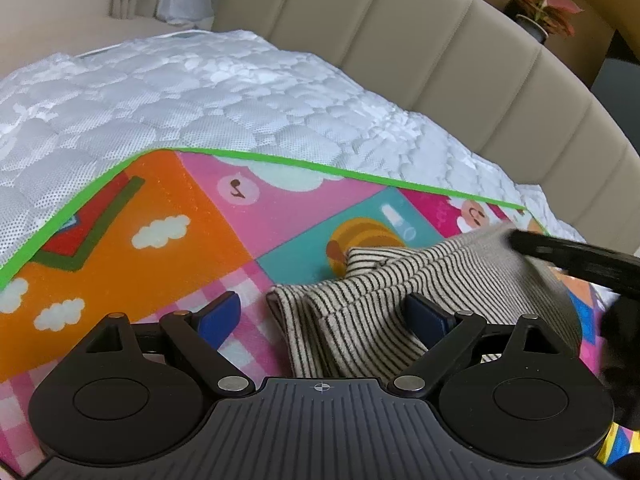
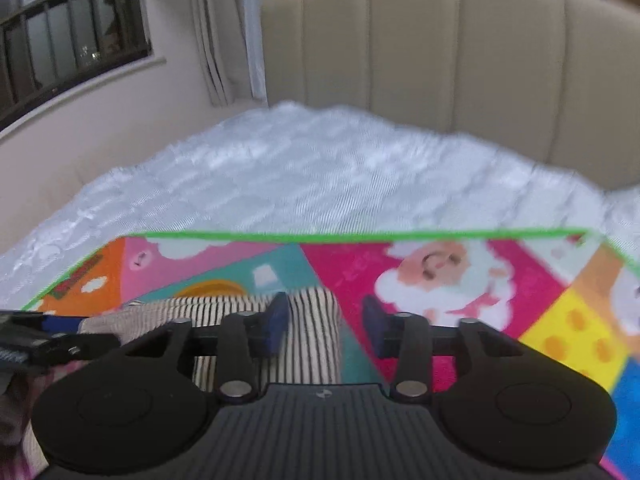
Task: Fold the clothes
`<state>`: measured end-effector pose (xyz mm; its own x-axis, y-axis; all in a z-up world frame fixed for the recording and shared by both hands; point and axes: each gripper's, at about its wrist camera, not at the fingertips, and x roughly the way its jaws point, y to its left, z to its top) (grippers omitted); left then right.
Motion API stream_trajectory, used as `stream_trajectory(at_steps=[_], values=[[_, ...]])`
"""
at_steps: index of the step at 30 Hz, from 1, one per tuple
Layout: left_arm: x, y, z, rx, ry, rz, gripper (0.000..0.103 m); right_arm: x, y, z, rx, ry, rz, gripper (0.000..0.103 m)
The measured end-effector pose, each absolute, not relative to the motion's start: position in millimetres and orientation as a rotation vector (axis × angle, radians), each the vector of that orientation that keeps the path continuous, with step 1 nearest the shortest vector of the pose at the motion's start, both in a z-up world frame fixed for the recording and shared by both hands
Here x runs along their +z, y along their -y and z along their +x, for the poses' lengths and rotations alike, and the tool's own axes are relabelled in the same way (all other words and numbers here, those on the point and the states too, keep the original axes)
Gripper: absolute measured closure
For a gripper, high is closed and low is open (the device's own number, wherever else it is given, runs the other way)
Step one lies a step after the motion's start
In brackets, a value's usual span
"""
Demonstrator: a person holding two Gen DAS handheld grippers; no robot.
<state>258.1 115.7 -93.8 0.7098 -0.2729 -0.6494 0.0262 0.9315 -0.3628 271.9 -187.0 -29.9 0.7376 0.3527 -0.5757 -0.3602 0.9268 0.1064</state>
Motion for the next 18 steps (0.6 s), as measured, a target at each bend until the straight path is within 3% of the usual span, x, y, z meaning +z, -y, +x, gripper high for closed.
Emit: stream_trajectory(at_steps=[2, 8, 12, 18], values=[[-93.6, -116.0, 257.9, -0.168, -0.768, -0.342, 0.009, -21.9, 198.1, 248.1, 0.419, -0.609, 0.009, 0.029], [-93.1, -115.4, 257.6, -0.163, -0.772, -0.335, 0.009, -36.9, 224.7, 214.2, 0.346, -0.682, 0.040, 0.019], [-93.6, -115.1, 257.8, -0.165, -0.773, -0.332, 0.007, -47.6, 223.7, 214.3, 0.327, -0.690, 0.036, 0.004], [-95.0, -114.9, 258.3, -0.169, -0.776, -0.329, 0.007, -63.4, 221.9, 214.1, 0.300, -0.702, 0.033, 0.000]])
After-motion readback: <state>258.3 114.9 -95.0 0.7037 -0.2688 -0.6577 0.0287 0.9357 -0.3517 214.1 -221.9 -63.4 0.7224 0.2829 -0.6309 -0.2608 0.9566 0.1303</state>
